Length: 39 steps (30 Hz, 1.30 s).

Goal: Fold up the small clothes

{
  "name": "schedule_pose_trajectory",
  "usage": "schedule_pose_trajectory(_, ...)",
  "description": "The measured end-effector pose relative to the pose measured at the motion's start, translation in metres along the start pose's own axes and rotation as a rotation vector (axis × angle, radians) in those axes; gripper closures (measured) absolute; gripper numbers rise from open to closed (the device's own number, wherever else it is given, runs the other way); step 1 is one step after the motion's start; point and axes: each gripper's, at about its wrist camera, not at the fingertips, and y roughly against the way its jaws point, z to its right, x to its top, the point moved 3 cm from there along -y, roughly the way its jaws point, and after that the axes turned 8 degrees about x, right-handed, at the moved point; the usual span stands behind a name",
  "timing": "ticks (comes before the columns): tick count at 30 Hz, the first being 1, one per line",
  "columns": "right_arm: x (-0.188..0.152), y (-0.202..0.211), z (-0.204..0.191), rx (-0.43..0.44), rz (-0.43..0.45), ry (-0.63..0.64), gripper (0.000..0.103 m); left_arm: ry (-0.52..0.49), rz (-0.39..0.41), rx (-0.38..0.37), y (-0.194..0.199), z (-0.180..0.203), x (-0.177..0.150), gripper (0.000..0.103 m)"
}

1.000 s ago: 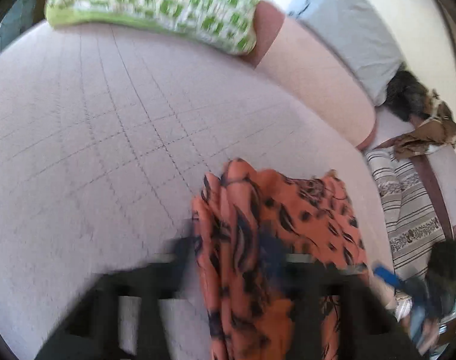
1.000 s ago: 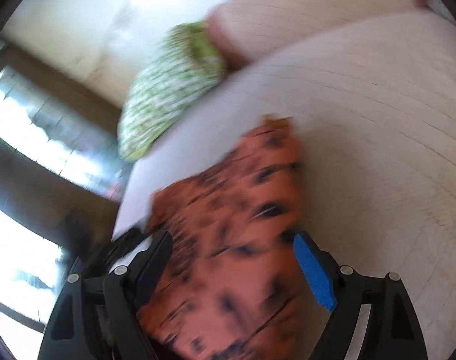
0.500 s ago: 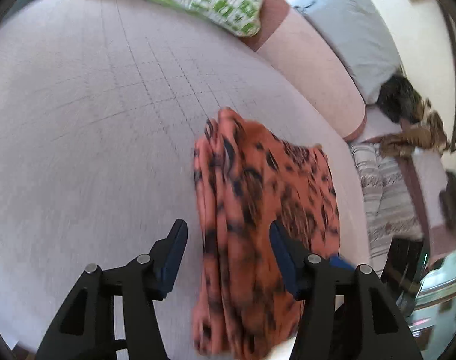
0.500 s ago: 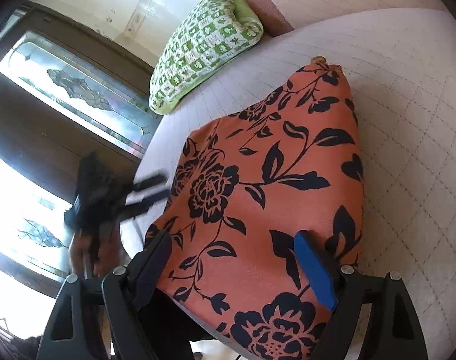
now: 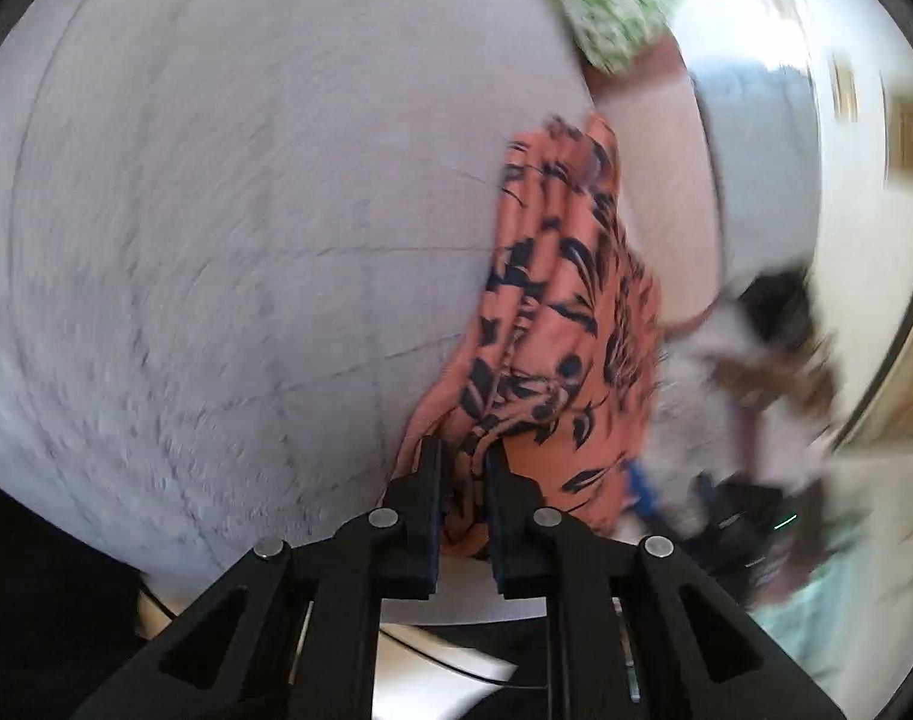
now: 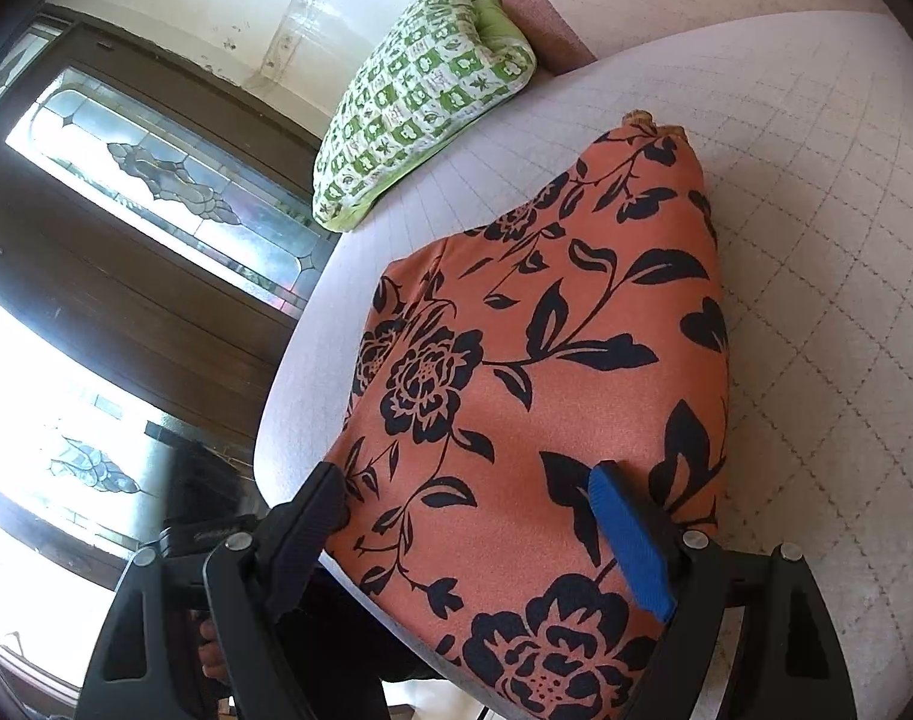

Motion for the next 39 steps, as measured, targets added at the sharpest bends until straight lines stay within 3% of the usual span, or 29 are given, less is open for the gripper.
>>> schedule_pose_trajectory(2, 0.002, 0.002, 0.001, 0.006, -0.005, -0.01, 0.017, -0.033, 0.012, 0.025, 0.007, 0.008, -0.002, 0.084)
schedule_pose_trajectory(4, 0.004, 0.002, 0.001, 0.005, -0.015, -0.01, 0.017, -0.172, 0.079, 0.12, 0.024, 0.035, -0.009, 0.082)
schedule_pose_trajectory(5, 0.004, 0.003, 0.001, 0.004, -0.018, -0.008, 0.017, -0.228, 0.103, 0.136, 0.029, 0.048, -0.012, 0.081)
schedule_pose_trajectory(8, 0.003, 0.003, 0.001, 0.007, -0.013, -0.011, 0.017, -0.37, 0.171, 0.166, 0.04, 0.086, -0.01, 0.067)
schedule_pose_trajectory(10, 0.002, 0.003, 0.001, 0.007, -0.008, -0.011, 0.017, -0.447, 0.18, 0.23, 0.027, 0.099, 0.0, 0.064)
schedule_pose_trajectory(11, 0.002, 0.004, 0.0, 0.007, -0.007, -0.011, 0.017, -0.455, 0.16, 0.264, 0.015, 0.097, 0.006, 0.064)
schedule_pose_trajectory(13, 0.002, 0.004, 0.0, 0.009, -0.01, -0.014, 0.017, -0.387, 0.075, 0.314, -0.012, 0.069, 0.023, 0.076)
schedule_pose_trajectory(15, 0.002, 0.004, 0.0, 0.021, -0.018, -0.02, 0.017, -0.265, 0.058, 0.2, -0.017, 0.044, 0.033, 0.074)
schedule_pose_trajectory(17, 0.002, 0.004, 0.001, 0.024, -0.027, -0.012, 0.017, -0.244, 0.072, 0.174, -0.013, 0.039, 0.033, 0.073)
schedule_pose_trajectory(19, 0.003, 0.004, 0.002, 0.02, -0.03, -0.005, 0.017, -0.264, 0.082, 0.189, -0.01, 0.042, 0.028, 0.061)
schedule_pose_trajectory(20, 0.004, 0.005, 0.002, 0.019, -0.03, -0.009, 0.017, -0.273, 0.091, 0.216, -0.007, 0.046, 0.025, 0.06)
schedule_pose_trajectory(23, 0.005, 0.013, 0.0, 0.027, -0.009, -0.027, 0.017, -0.358, 0.175, 0.298, 0.012, 0.068, 0.01, 0.047)
schedule_pose_trajectory(25, 0.004, 0.023, -0.004, 0.021, 0.019, -0.013, 0.017, -0.445, 0.266, 0.4, 0.021, 0.089, 0.0, 0.031)
schedule_pose_trajectory(27, 0.0, 0.034, -0.007, -0.007, 0.042, 0.003, 0.016, -0.53, 0.371, 0.523, 0.03, 0.106, -0.009, 0.026)
schedule_pose_trajectory(29, -0.003, 0.044, -0.008, -0.043, 0.064, 0.016, 0.016, -0.587, 0.435, 0.607, 0.033, 0.118, -0.014, 0.025)
schedule_pose_trajectory(32, -0.004, 0.055, -0.009, -0.078, 0.09, 0.024, 0.015, -0.617, 0.448, 0.639, 0.036, 0.123, -0.013, 0.025)
schedule_pose_trajectory(36, 0.0, 0.054, -0.02, -0.056, 0.095, 0.044, 0.015, -0.643, 0.449, 0.665, 0.027, 0.123, -0.014, 0.025)
schedule_pose_trajectory(39, 0.0, 0.033, -0.017, -0.008, 0.032, 0.028, 0.011, -0.654, 0.448, 0.677, 0.027, 0.122, -0.016, 0.025)
